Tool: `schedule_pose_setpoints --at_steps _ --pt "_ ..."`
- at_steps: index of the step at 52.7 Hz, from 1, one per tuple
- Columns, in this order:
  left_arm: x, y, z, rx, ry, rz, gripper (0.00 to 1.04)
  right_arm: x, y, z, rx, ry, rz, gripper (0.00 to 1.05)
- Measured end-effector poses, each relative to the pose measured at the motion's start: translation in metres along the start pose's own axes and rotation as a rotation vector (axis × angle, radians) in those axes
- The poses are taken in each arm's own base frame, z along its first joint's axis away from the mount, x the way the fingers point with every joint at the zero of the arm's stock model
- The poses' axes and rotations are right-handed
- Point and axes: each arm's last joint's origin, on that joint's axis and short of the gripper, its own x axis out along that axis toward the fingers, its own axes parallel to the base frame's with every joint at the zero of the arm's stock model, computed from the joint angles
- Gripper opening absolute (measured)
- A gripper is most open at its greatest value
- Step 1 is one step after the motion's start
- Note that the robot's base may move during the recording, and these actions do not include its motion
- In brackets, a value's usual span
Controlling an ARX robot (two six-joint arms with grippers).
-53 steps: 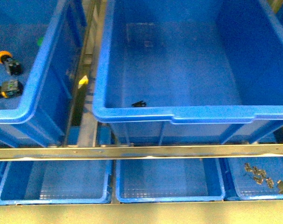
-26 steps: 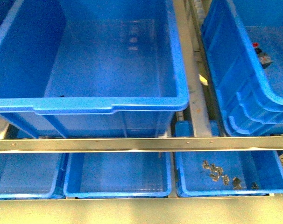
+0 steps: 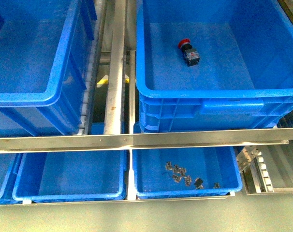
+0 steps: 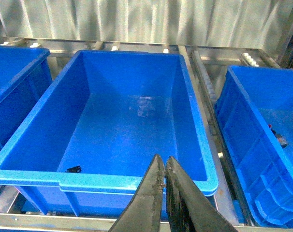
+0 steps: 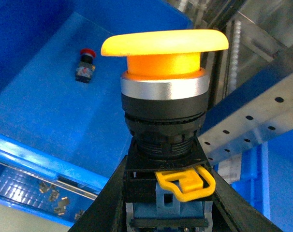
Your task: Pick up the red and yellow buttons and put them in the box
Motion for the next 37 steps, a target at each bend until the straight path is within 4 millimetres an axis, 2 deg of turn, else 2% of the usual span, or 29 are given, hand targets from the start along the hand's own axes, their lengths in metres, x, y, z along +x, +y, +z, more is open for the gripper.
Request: schedule_pose_setpoints --at_steps 9,26,33,37 --pt "-0.011 0.000 -0.004 0.000 0.023 0.002 0.03 0.000 0.002 0.001 -0.003 0.002 0.003 0.27" --pt "-0.012 0.000 -0.004 0.000 0.016 0.002 0.03 0.005 0.009 0.000 -0.009 0.009 0.032 0.27" --pt "-0.012 0.000 -0.004 0.001 0.016 0.002 0.23 0.014 0.013 -0.003 -0.010 0.023 0.039 0.27" --pt "-0.012 0.000 -0.004 0.001 0.016 0.002 0.36 0.025 0.018 -0.002 -0.015 0.030 0.059 0.27"
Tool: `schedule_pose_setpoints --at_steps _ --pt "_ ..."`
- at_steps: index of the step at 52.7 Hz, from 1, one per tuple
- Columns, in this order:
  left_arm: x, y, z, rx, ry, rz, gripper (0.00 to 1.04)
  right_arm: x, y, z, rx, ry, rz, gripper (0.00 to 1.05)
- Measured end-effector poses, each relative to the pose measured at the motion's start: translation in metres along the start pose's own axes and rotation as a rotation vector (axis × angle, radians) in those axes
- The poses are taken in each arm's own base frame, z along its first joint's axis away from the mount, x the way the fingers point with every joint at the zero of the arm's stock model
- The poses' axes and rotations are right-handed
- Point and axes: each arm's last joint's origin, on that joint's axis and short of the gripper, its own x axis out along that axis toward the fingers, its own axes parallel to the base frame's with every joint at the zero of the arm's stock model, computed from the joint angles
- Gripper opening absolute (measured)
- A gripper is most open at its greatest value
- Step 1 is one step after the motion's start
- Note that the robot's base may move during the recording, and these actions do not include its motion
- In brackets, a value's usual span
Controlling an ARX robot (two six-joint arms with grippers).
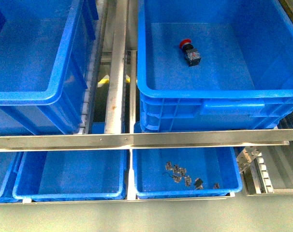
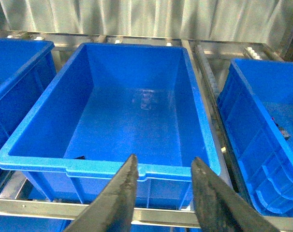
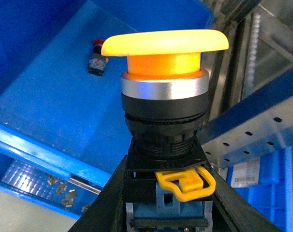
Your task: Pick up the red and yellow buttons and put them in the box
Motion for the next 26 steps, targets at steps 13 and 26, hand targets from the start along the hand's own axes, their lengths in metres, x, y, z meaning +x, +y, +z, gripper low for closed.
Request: schedule_pose_setpoints --at_steps 13,26 --pt "0.000 0.000 0.000 0.000 0.000 0.000 0.75 0.069 0.010 0.032 -0.033 0.007 0.042 0.27" --pt "0.000 0.000 0.000 0.001 0.000 0.000 0.96 0.154 0.020 0.061 -0.006 0.081 0.060 0.27"
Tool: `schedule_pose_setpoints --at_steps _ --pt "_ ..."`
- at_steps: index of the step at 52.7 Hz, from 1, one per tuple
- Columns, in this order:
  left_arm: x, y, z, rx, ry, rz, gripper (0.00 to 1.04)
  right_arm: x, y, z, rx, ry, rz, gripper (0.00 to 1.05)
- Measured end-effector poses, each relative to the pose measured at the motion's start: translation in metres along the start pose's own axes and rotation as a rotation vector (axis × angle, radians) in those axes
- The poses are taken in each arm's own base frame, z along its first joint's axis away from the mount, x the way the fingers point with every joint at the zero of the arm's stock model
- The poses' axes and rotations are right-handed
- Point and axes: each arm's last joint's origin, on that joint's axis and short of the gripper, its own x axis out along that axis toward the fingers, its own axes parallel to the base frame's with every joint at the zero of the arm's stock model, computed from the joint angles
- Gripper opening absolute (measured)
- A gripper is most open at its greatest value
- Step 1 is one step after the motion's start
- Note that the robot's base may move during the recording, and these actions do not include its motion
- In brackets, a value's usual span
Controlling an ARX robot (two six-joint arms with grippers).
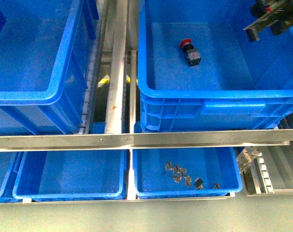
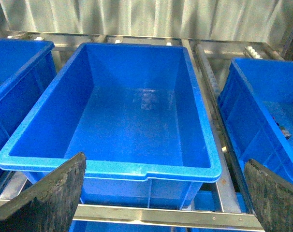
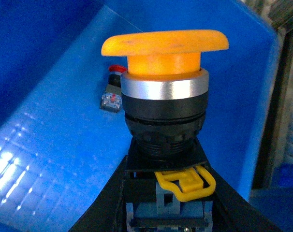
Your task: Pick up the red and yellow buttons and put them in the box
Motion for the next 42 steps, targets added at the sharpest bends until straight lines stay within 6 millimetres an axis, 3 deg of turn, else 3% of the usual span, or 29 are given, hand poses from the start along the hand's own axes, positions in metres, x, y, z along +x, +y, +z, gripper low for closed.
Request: schedule_pose_setpoints --at_steps 11,18,42 --pt "0.000 0.000 0.000 0.000 0.000 0.000 0.97 0.073 0.000 0.017 0.026 0.078 -0.014 0.27" --pt "0.000 0.000 0.000 0.000 0.000 0.000 0.97 0.116 0.004 0.017 0.026 0.158 -0.013 0.27" --pt "0.000 0.000 0.000 0.000 0.000 0.000 0.97 0.175 0.020 -0.002 0.013 0.278 -0.042 0.27"
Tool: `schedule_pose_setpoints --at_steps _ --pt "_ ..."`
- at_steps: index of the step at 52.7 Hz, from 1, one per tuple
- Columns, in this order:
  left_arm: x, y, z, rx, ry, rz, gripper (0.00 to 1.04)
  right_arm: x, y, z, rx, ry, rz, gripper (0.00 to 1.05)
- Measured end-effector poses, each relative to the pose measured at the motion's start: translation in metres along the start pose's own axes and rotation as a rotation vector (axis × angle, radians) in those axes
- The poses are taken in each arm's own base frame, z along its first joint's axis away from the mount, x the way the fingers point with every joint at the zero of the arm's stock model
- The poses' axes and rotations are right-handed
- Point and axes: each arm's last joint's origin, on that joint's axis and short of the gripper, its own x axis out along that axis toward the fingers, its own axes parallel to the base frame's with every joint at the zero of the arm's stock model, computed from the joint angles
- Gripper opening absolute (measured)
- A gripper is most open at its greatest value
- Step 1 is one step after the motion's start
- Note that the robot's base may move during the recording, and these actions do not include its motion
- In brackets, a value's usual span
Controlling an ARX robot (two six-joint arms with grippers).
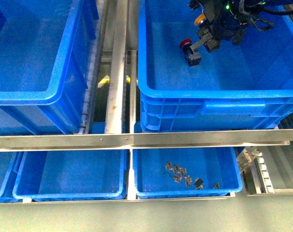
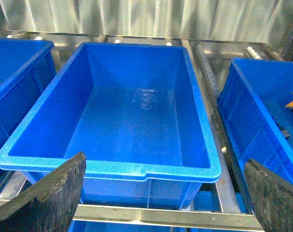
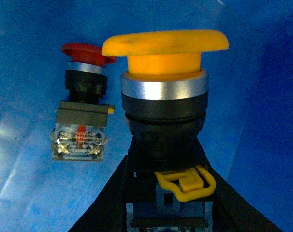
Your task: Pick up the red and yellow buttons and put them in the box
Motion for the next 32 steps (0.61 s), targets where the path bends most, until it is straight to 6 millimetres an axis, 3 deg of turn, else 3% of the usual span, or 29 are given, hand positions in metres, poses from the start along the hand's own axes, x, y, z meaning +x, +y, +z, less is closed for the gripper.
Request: schedule_pose_setpoints --at_steps 7,22,32 --pt "0.000 0.000 0.000 0.000 0.000 0.000 0.97 0.012 0.001 0.002 0.023 0.019 -0.019 0.27" --pt "0.000 0.000 0.000 0.000 0.000 0.000 0.97 0.014 -0.006 0.013 0.109 -0.046 -0.017 0.68" --pt "0.000 0.000 0.000 0.000 0.000 0.000 0.97 -0.006 -0.021 0.010 0.169 -0.117 -0.003 0.97"
